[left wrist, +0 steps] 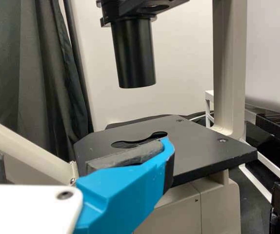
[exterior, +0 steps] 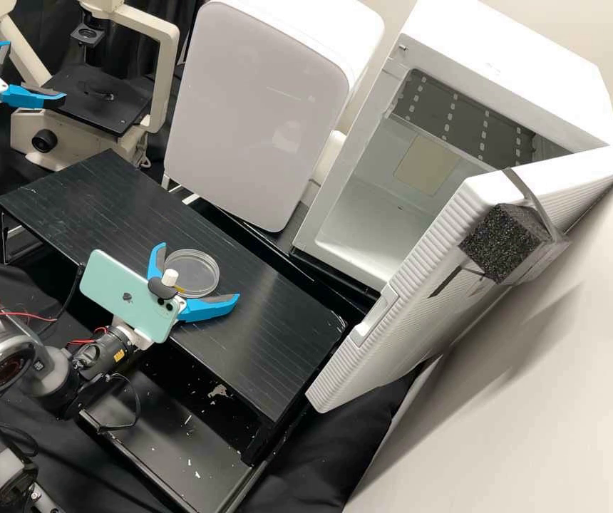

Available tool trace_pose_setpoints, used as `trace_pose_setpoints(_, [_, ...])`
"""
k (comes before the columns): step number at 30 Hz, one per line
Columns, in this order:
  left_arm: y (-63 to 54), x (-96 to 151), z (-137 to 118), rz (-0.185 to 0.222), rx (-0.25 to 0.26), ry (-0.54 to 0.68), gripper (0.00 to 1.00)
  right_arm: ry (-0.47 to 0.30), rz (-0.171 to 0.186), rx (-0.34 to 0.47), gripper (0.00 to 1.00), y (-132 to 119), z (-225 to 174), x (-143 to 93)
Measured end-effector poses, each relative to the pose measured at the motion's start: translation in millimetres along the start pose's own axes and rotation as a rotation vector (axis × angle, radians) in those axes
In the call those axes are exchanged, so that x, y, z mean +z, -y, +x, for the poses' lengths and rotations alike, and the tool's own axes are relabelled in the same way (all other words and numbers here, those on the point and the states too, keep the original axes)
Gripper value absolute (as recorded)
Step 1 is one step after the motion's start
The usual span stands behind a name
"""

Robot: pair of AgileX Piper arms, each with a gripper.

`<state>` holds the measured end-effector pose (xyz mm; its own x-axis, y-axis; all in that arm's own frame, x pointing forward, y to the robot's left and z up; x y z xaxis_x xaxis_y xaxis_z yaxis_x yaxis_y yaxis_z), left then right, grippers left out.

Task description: Place the petri dish in the incubator

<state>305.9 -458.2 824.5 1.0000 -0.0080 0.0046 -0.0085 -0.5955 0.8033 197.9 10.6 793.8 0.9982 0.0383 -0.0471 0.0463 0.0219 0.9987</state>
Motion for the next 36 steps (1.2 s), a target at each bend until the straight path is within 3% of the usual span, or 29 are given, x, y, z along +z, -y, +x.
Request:
trace_pose_setpoints(3, [0.0, 0, 0, 0.000, 0.000, 0.000, 1.00, 0.002, 0.000, -0.002, 1.00, 0, 2, 0])
trace_pose_setpoints(4, [0.0, 0, 0, 0.000, 0.000, 0.000, 1.00, 0.001, 0.000, -0.001, 0.00, 0, 2, 0])
trace_pose_setpoints(36, [0.0, 0, 0, 0.000, 0.000, 0.000, 1.00, -0.007, 0.014, -0.024, 0.00, 3, 11, 3])
